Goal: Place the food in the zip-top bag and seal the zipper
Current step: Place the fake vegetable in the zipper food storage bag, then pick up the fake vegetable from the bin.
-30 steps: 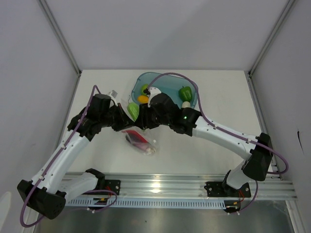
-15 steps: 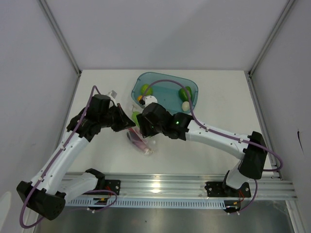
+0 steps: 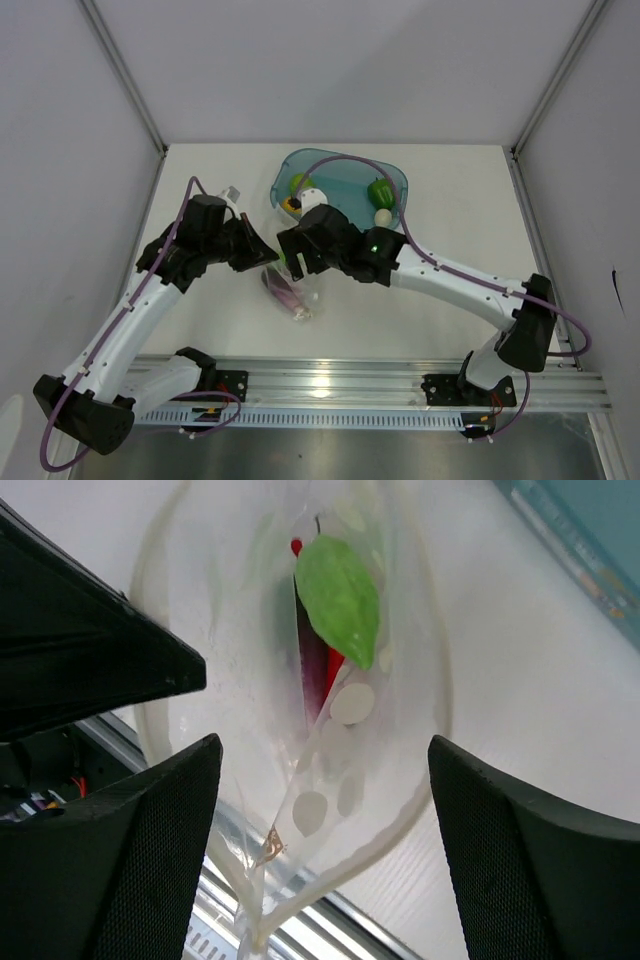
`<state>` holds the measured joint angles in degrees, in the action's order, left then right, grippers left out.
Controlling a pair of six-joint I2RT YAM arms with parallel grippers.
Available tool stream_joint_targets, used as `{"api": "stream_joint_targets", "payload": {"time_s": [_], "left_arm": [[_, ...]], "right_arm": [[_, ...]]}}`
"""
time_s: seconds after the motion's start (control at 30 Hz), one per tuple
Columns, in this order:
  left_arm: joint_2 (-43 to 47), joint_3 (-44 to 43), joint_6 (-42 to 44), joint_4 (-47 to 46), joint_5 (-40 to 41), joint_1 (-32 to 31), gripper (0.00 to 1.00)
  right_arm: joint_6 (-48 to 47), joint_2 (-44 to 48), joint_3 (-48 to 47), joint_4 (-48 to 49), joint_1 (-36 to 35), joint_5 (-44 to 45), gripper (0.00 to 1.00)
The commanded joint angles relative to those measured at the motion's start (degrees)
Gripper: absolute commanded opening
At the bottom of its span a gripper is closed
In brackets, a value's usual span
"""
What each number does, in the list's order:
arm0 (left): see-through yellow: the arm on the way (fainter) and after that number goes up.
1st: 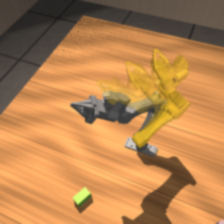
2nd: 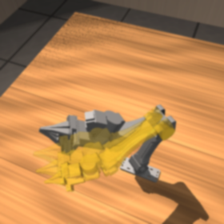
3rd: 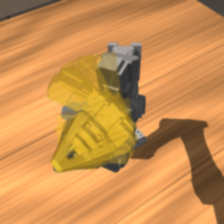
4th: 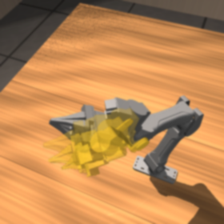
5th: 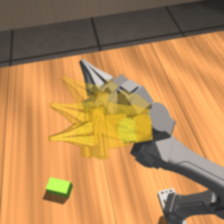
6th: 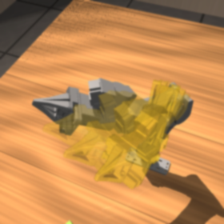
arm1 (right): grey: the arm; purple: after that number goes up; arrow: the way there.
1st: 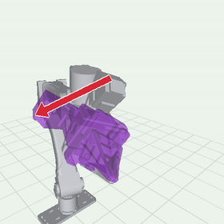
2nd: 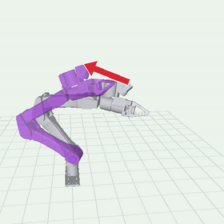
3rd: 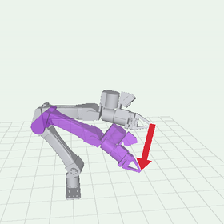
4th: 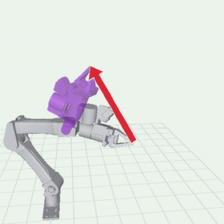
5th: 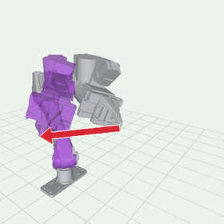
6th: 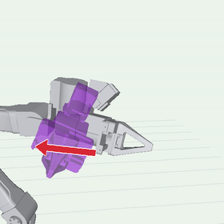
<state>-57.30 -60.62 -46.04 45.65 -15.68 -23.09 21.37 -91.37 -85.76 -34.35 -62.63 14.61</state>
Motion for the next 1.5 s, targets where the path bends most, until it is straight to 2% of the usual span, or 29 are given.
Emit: {"api": "stream_joint_targets", "payload": {"time_s": [0.0,0.23,0.33,0.37,0.43,0.47,0.6,0.67,0.77,0.87,1.07,1.47], "left_arm": [[0.6,-1.6,0.4,-0.9,-0.8,-0.1,0.01],[-0.1,-1.3,1.7,-1.4,-1.0,-0.1,0.01],[-0.3,-1.3,1.9,-1.4,-1.0,-0.1,0.01],[-0.4,-1.5,1.9,-1.2,-1.4,-0.1,0.01],[-0.2,-2.1,1.8,-0.8,-2.7,-0.1,0.01],[0.2,-2.7,1.7,-0.5,-3.2,-0.1,0.01],[2.8,-2.1,0.2,-2.7,-2.7,-0.1,0.01],[2.2,-0.4,-0.4,-5.7,-3.7,-0.1,0.00],[-2.4,-0.3,1.0,-4.0,-4.7,-0.1,0.01],[-2.4,0.3,1.7,-2.3,-3.2,0.0,0.01],[3.1,-3.6,1.9,-1.5,-1.5,0.0,0.01],[0.1,0.9,1.9,-4.1,-3.8,-0.1,0.01]], "right_arm": [[-1.6,6.1,-5.5,0.3,2.1,1.4,0.84],[-3.2,13.2,-8.7,-1.5,9.3,0.0,0.83],[-2.9,16.5,-6.6,-0.1,18.8,-3.9,0.83],[-2.9,17.2,-4.5,1.3,24.4,-7.0,0.83],[-3.1,16.9,-2.7,2.6,29.4,-9.1,0.83],[-3.1,15.6,-1.4,3.4,33.7,-11.0,0.82],[-3.9,10.1,0.5,4.5,41.4,-15.6,0.83],[-5.5,7.5,0.8,5.3,42.8,-14.8,0.83],[-6.7,1.0,0.4,7.0,45.5,-12.9,0.83],[-6.7,-6.4,-2.7,7.1,47.6,-13.9,0.83],[-7.8,-16.9,-10.2,7.3,47.9,-15.4,0.83],[-9.9,-30.3,-24.1,6.4,47.7,-15.4,0.84]]}}
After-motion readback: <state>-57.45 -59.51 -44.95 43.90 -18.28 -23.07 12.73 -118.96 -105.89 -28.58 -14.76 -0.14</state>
